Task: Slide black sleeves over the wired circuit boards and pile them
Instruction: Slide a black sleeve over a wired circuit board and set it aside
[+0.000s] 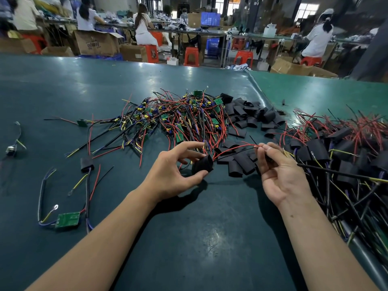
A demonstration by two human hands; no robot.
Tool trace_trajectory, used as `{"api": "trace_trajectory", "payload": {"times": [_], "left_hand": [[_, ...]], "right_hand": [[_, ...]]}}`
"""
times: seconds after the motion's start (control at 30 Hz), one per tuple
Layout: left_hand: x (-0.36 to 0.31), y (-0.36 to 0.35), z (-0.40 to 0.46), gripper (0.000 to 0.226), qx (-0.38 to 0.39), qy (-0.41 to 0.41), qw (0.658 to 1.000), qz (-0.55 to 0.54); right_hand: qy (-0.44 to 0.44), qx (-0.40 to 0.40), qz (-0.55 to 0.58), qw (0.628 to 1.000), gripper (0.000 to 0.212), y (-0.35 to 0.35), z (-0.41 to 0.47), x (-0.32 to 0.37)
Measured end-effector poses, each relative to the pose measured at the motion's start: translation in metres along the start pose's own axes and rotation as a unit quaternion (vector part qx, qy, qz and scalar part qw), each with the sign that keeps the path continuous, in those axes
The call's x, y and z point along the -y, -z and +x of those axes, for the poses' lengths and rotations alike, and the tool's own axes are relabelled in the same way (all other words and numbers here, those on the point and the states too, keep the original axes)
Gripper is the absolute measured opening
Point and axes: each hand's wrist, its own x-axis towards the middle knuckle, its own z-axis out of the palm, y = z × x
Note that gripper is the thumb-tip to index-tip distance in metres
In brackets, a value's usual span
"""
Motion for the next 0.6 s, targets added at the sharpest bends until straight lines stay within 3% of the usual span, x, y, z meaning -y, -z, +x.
{"api": "trace_trajectory", "payload": {"times": [0.23,0.47,0.6], "left_hand": [[-0.003,-0.003,0.001,0.058,-0.026,-0.025,0.999,0.040],[-0.011,-0.001,0.000,0.042,-0.042,-0.053,0.988,0.138],[-0.014,0.000,0.002,0.037,-0.052,-0.098,0.980,0.165]], "right_hand": [[0.044,0.018,-0.098,0.994,0.018,-0.003,-0.005,-0.007],[-0.050,0.175,-0.161,0.970,0.025,-0.013,-0.024,-0.021],[-0.031,0.187,-0.173,0.967,0.019,-0.014,-0.026,-0.024]]}}
